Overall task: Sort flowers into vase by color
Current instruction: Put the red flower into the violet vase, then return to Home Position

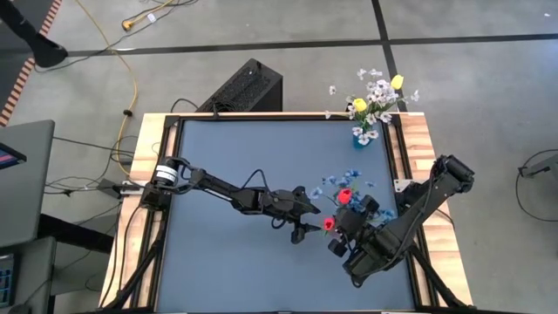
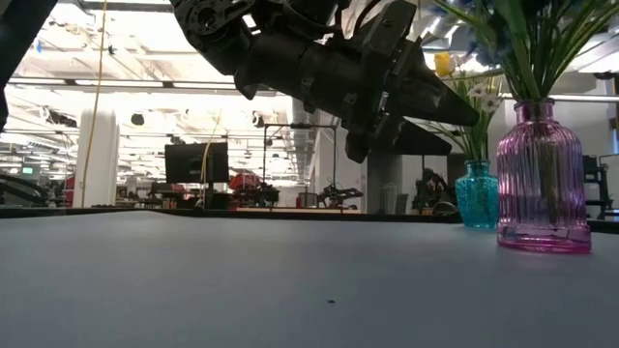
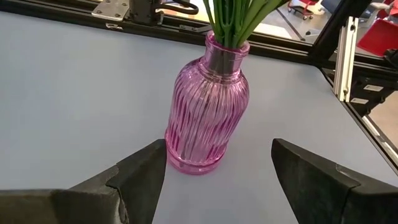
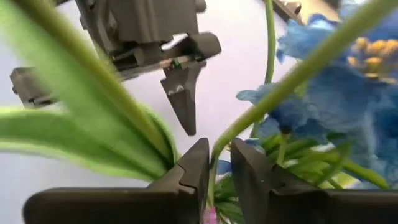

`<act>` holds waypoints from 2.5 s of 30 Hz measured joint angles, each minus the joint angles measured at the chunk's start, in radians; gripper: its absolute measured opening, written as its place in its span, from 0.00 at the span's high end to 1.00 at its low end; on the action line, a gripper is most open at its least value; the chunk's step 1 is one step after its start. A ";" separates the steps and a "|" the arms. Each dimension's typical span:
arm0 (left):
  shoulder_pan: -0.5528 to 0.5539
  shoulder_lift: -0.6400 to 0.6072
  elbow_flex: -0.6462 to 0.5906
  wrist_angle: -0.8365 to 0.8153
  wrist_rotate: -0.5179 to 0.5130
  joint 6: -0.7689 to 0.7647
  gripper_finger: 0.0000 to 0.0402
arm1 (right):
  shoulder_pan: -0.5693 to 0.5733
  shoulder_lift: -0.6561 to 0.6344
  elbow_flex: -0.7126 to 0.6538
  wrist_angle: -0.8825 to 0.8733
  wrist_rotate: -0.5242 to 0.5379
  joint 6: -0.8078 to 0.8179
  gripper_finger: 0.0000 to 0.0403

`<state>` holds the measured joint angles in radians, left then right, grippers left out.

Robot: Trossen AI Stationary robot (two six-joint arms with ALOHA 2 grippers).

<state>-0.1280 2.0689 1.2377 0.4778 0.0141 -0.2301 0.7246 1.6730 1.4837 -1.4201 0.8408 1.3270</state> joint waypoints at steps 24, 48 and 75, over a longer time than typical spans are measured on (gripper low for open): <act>0.002 0.000 0.000 -0.001 0.001 0.019 0.31 | -0.042 -0.213 0.000 0.086 -0.321 -0.181 0.37; 0.002 -0.025 0.000 -0.076 0.006 0.009 0.31 | -0.042 -0.437 0.000 0.047 -0.642 -0.213 0.37; 0.070 -0.792 0.000 -0.915 -0.254 0.162 0.31 | -0.040 -0.759 -0.016 0.214 -0.237 -0.532 0.37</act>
<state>-0.0582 1.2771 1.2377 -0.4372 -0.2396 -0.0677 0.6842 0.9138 1.4673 -1.2060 0.6037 0.7953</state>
